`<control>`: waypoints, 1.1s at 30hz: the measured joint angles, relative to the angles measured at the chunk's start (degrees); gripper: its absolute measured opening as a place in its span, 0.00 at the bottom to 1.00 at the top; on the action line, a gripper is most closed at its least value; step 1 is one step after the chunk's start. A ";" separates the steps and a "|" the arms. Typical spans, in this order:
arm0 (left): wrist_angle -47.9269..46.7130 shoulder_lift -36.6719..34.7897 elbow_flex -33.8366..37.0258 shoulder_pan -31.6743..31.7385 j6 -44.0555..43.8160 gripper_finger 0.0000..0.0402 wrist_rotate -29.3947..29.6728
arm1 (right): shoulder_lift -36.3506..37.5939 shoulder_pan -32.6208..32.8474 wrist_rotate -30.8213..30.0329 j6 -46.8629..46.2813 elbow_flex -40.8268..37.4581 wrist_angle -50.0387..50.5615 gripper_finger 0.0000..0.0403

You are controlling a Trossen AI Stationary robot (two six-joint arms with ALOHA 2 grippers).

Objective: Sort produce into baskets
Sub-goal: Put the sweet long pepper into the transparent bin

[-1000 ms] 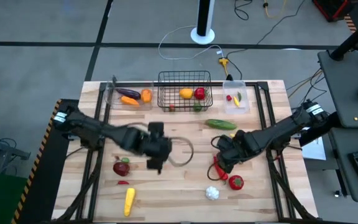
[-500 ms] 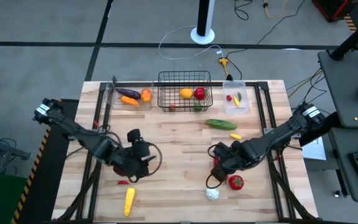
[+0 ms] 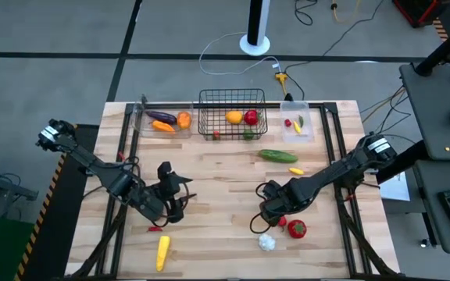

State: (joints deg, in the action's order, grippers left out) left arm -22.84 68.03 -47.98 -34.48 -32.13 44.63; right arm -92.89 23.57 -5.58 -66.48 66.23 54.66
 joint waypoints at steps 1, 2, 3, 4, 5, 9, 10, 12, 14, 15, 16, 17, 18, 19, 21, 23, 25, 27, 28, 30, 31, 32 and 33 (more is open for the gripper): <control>0.15 0.17 0.02 0.00 -0.14 0.55 0.06 | -0.19 0.00 0.04 0.00 -0.33 -0.34 0.72; 0.29 0.37 0.03 0.00 -0.17 0.55 0.05 | -0.55 0.00 0.04 0.01 -0.64 -0.83 0.73; 0.30 0.59 0.03 0.00 -0.18 0.55 0.04 | -0.79 0.00 0.06 0.03 -0.94 -1.66 0.75; 0.37 0.81 0.03 0.02 -0.16 0.55 0.04 | -1.08 0.00 0.09 0.09 -1.27 -2.64 0.75; 0.56 1.03 0.04 0.04 -0.12 0.55 0.06 | -1.27 -0.01 0.21 0.14 -1.77 -3.57 0.76; 1.39 1.69 0.04 0.07 -0.16 0.55 0.69 | -1.88 -0.79 0.39 0.88 -4.15 -7.07 0.76; 1.65 1.82 0.04 0.05 -0.18 0.55 1.10 | -1.90 -1.11 0.59 1.14 -5.01 -8.09 0.76; 1.94 2.01 0.04 0.07 -0.38 0.55 1.35 | -1.99 -1.59 1.03 1.62 -6.25 -10.83 0.74; 3.10 2.25 0.04 0.07 -0.40 0.55 1.40 | -2.02 -1.96 1.14 2.07 -7.26 -12.28 0.72; 3.55 2.35 0.04 0.07 -0.39 0.55 1.43 | -2.00 -2.22 1.14 2.20 -7.78 -13.26 0.70; 3.88 2.48 0.04 0.07 -0.42 0.55 1.44 | -2.00 -2.41 1.14 2.50 -8.20 -14.61 0.69; 4.34 2.63 0.04 0.07 -0.42 0.55 1.48 | -2.00 -2.62 1.20 2.65 -8.52 -15.46 0.67; 4.87 2.85 0.04 0.07 -0.44 0.55 1.54 | -2.00 -2.80 1.18 2.78 -8.76 -15.50 0.64; 5.31 3.08 0.02 0.07 -0.42 0.55 1.55 | -2.00 -3.01 1.20 2.94 -8.91 -15.51 0.62; 6.31 3.68 0.04 0.07 -0.44 0.55 1.55 | -2.00 -3.39 1.18 3.51 -9.10 -16.44 0.56; 7.15 4.29 0.03 0.07 -0.41 0.55 1.66 | -2.00 -3.82 1.15 4.38 -9.17 -16.26 0.50; 7.40 4.94 0.02 0.07 -0.40 0.55 2.15 | -2.00 -4.20 1.15 5.56 -9.01 -16.39 0.44; 7.57 5.62 0.03 0.07 -0.98 0.55 3.81 | -2.00 -4.69 1.14 7.14 -8.50 -16.38 0.38; 7.61 5.88 0.01 0.07 -1.52 0.55 5.00 | -1.98 -4.94 1.14 7.80 -8.14 -16.54 0.35; 7.80 6.31 0.02 0.08 -2.15 0.55 6.32 | -1.98 -5.53 1.14 9.64 -7.44 -16.42 0.29; 7.88 6.47 0.03 0.09 -2.39 0.55 6.49 | -1.98 -5.82 1.14 10.90 -6.92 -16.36 0.27; 7.96 6.56 0.02 0.09 -2.69 0.55 6.53 | -1.98 -6.08 1.14 12.20 -6.30 -16.40 0.24; 8.11 6.60 0.03 0.09 -3.06 0.55 6.63 | -1.85 -6.39 1.11 13.34 -5.66 -16.47 0.22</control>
State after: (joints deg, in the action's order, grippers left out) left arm -14.73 74.63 -47.95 -34.39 -35.19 51.26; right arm -94.75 17.19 -4.47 -53.15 60.58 38.19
